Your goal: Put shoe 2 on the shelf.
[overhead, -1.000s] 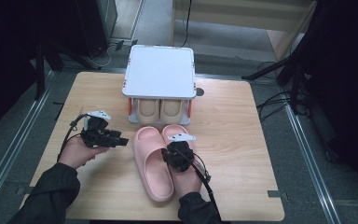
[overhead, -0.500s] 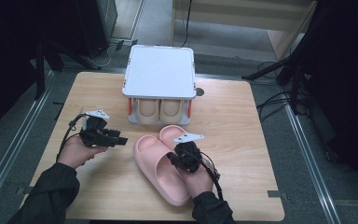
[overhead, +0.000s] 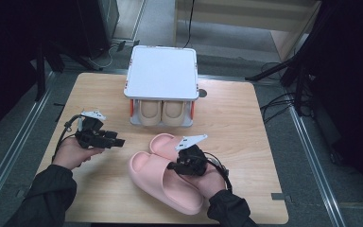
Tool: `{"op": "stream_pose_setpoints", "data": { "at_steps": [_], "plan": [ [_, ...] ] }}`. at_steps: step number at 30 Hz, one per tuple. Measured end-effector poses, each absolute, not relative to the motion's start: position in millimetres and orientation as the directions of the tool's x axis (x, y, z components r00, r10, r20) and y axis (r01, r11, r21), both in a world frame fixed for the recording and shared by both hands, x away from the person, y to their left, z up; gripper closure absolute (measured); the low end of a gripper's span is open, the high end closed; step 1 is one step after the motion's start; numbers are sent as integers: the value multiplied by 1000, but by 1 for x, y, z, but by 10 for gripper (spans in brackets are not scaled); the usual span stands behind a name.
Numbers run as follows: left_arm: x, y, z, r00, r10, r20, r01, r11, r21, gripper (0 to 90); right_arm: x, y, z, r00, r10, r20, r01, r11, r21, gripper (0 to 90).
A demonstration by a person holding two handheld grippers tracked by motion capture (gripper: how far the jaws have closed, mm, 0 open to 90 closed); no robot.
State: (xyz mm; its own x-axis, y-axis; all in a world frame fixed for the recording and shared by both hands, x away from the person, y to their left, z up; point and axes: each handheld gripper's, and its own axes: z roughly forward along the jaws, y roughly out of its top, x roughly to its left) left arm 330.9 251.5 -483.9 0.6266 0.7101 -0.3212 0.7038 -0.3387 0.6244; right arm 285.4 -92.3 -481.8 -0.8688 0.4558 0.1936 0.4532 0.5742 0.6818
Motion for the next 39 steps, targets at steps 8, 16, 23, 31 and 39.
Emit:
{"op": "stream_pose_setpoints", "data": {
  "at_steps": [8,16,23,31,39],
  "plan": [
    [325,253,-481,641,705,-302,687,-353,635,423,277,-77,-474,-929,323,181,348,594,726,749],
    [320,259,-483,637,710,-299,692,-356,628,423,276,-67,-468,-954,234,185,294,627,722,748],
    [315,265,-484,627,722,-292,698,-353,623,422,283,-66,-456,-964,191,186,266,636,724,748],
    [308,271,-485,615,734,-289,703,-345,622,420,295,-59,-431,-975,143,172,224,662,715,748],
    [306,272,-485,614,733,-294,704,-339,624,419,315,-55,-405,-977,113,181,210,653,727,747]
  ]
}}
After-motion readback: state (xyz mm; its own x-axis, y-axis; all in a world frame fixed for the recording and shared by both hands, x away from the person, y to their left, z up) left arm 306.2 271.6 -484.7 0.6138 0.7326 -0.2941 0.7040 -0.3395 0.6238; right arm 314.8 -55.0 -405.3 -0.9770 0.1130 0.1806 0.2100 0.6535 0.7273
